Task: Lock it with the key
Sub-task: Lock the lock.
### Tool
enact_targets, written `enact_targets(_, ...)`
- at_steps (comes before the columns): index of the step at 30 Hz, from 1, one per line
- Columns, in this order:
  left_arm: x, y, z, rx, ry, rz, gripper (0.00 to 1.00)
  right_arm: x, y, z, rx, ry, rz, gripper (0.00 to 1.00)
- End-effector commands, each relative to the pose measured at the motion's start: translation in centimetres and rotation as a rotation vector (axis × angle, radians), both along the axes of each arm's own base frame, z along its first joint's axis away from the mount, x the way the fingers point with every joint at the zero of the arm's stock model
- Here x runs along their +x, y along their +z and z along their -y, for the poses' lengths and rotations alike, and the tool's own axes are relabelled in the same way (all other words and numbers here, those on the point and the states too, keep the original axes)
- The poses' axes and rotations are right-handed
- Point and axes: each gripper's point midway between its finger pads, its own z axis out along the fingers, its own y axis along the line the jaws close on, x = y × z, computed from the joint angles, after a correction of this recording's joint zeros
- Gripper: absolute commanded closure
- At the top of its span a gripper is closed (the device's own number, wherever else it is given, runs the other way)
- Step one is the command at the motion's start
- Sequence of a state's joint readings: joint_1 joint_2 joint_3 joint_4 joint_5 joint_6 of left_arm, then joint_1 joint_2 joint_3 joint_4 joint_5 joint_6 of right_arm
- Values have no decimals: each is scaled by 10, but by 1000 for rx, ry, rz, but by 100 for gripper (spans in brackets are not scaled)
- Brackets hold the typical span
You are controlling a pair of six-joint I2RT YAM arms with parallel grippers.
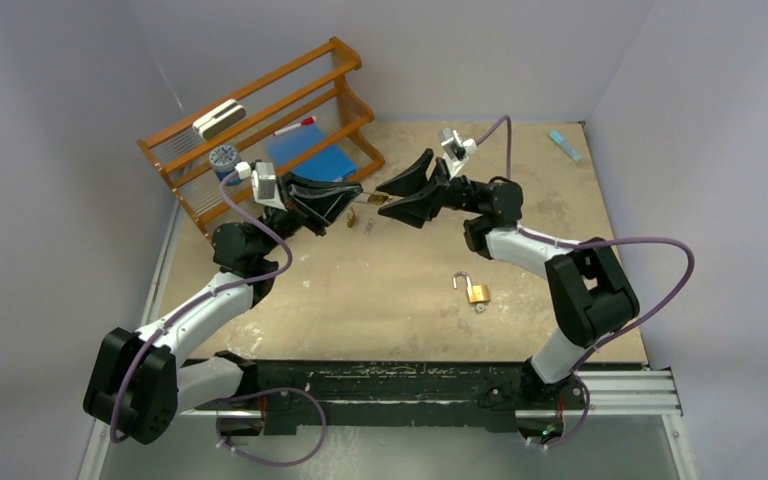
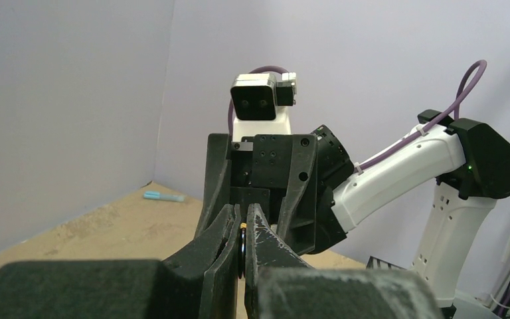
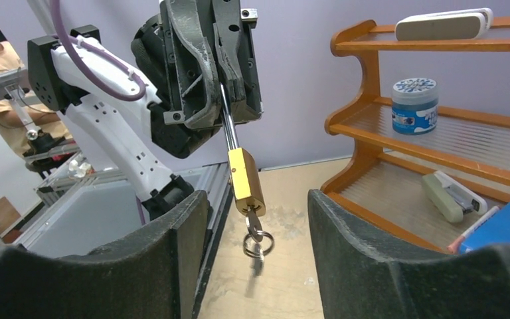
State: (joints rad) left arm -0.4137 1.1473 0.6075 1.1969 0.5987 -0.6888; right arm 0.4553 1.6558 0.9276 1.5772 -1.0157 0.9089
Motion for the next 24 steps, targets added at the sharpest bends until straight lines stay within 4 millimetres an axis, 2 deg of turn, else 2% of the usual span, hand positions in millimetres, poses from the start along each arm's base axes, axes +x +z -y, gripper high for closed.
enact_targets(1,-11,18,-4,-35,-7,76,100,-26,44,6,124,32,253,43)
enact_targets(6,-12,18,-4,-33,-7,77,100,-27,47,2,126,51,249,54)
enact_targets(8,-12,17,-4,-32,-7,76,100,-27,48,1,127,58,248,62)
enact_targets(9,-12,17,-4,-32,-5,77,100,-28,49,0,125,64,248,71)
enact_targets(11,-11,17,-4,-31,-2,75,100,-28,49,-1,119,77,239,95)
enact_targets(12,-11,17,-5,-31,1,76,100,-28,49,-1,117,83,228,100)
enact_targets(17,-8,15,-4,-7,14,70,100,-34,44,0,72,133,208,100)
enact_targets(18,-6,13,-3,11,19,62,96,-36,43,1,54,148,206,100)
enact_targets(20,-3,9,-2,45,31,43,73,-39,41,1,12,180,196,100)
enact_targets(23,-4,9,-4,84,56,45,48,-42,39,7,-42,205,189,100)
enact_targets(24,-5,10,-6,89,64,47,45,-40,38,9,-58,203,180,100)
